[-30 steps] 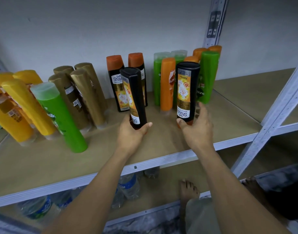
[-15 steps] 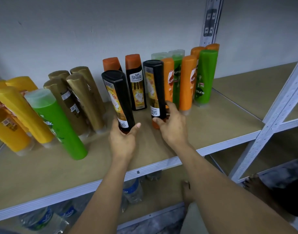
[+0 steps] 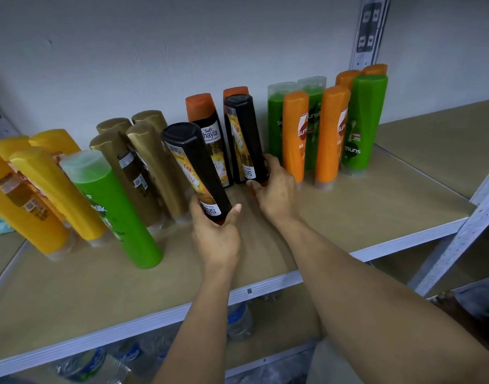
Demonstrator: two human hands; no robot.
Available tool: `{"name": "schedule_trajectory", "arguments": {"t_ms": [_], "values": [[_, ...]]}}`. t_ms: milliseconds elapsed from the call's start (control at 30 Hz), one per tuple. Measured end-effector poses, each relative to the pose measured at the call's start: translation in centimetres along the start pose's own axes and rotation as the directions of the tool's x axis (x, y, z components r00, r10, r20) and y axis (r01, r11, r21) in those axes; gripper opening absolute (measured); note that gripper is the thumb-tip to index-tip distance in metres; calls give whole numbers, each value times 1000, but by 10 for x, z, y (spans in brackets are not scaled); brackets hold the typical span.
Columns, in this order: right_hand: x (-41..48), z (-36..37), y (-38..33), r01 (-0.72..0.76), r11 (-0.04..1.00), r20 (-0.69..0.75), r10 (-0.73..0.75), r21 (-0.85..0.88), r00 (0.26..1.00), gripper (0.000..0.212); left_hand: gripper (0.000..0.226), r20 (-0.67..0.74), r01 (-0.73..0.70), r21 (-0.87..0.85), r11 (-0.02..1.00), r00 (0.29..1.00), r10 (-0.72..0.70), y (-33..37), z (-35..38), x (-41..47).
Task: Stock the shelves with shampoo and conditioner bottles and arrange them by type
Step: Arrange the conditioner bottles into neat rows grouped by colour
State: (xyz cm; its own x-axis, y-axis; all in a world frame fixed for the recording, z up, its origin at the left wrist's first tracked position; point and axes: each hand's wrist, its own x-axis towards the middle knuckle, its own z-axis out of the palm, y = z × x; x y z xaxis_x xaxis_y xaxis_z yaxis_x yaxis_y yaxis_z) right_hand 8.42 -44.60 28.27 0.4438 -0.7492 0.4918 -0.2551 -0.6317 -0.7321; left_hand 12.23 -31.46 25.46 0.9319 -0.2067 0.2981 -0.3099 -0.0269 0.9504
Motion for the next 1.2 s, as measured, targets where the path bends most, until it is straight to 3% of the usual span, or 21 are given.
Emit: {"name": "schedule_trajectory", "arguments": {"t_ms": [133, 533, 767, 867, 1000, 1200], "values": [[1, 6, 1, -7, 1000, -16, 7, -14, 1000, 67, 77, 0, -4, -19, 1000, 1000, 4, -3, 2, 2], [-2, 5, -1, -3, 1000, -10, 3, -6, 1000, 66, 75, 29, 11, -30, 1000, 1000, -10, -3, 3, 1], [-5, -7, 4, -15, 999, 173, 7, 46, 985, 75, 81, 24, -18, 73, 997, 1000, 16, -3, 2, 4], [-9, -21, 7, 24, 999, 272, -10, -48, 962, 74, 81, 26, -11, 104, 995, 1000, 8, -1, 1, 3], [-19, -45, 15, 97, 976, 404, -10, -196, 915, 52, 79, 29, -12, 102, 995, 1000, 9, 4, 0, 2], [-35, -101, 50, 209, 851, 467, 47, -482, 883, 67, 69, 35, -25, 61, 998, 999, 23, 3, 0, 2]]}}
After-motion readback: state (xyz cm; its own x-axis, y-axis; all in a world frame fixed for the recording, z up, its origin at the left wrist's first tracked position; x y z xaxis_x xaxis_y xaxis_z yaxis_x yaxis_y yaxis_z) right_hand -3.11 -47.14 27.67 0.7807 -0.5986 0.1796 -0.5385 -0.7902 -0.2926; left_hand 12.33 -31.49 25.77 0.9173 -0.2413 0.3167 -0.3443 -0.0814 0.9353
